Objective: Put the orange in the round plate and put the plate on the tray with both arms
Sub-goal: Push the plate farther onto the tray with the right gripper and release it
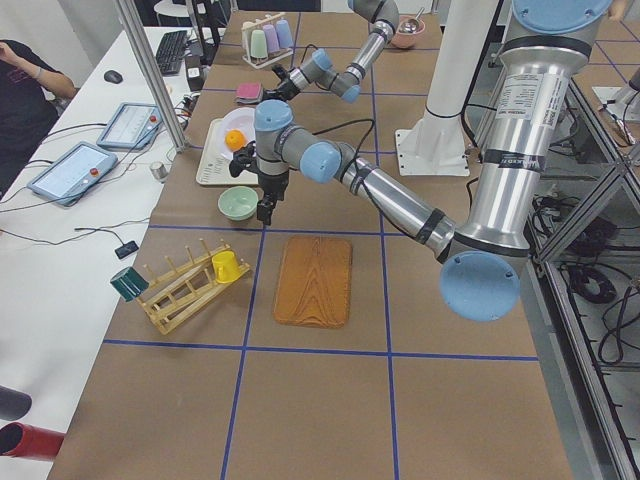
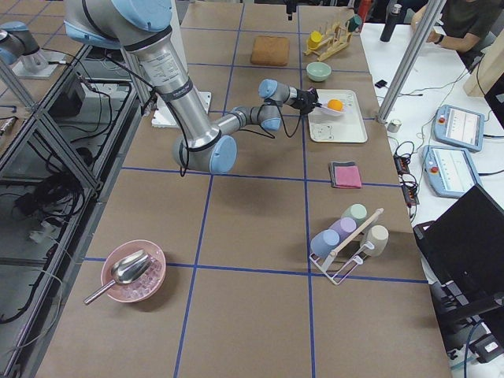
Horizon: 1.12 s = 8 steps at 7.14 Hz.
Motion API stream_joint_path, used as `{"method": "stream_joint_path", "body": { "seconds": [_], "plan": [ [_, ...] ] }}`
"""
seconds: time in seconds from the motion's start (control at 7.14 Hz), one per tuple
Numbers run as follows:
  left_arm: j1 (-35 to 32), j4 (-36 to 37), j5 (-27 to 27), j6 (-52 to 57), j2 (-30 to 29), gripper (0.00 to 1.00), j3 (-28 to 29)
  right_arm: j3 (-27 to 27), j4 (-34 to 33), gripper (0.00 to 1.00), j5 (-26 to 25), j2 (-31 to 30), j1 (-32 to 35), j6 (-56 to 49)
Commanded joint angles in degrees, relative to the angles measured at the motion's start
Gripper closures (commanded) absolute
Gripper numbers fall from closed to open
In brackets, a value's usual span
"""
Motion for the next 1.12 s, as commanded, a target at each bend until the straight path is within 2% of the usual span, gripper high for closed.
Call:
{"method": "stream_joint_path", "body": {
  "seconds": [0.0, 0.14, 0.28, 0.42, 0.56, 0.7, 0.98],
  "plan": [
    [-0.15, 0.0, -0.09, 0.01, 0.0, 0.03, -0.03, -0.06, -4.17, 0.88, -3.01, 0.73, -1.54, 0.02],
    [-0.15, 0.0, -0.09, 0.01, 0.0, 0.03, -0.03, 0.12, -6.38, 0.49, -2.85, 0.64, -1.46, -0.41],
    [-0.24, 0.0, -0.09, 0.01, 0.0, 0.03, -0.03, 0.64, -8.32, 0.16, -2.15, 0.9, -0.94, -1.55],
    [-0.58, 0.0, -0.09, 0.01, 0.0, 0.03, -0.03, 2.65, -13.82, 0.0, 1.42, 1.86, 0.03, -5.21],
    [-0.59, 0.0, -0.09, 0.01, 0.09, 0.03, -0.12, 6.15, -20.05, 0.0, 6.24, 1.53, 1.86, -6.64],
    [-0.67, 0.09, -0.09, 0.01, 0.09, 0.03, -0.12, 8.79, -23.77, 0.0, 12.47, 1.26, 3.54, -12.14],
    [-1.2, 0.61, -0.09, 0.01, 0.0, 0.03, -0.29, 14.41, -38.58, 0.0, 23.03, 1.0, 6.79, -27.14]
  ]
}}
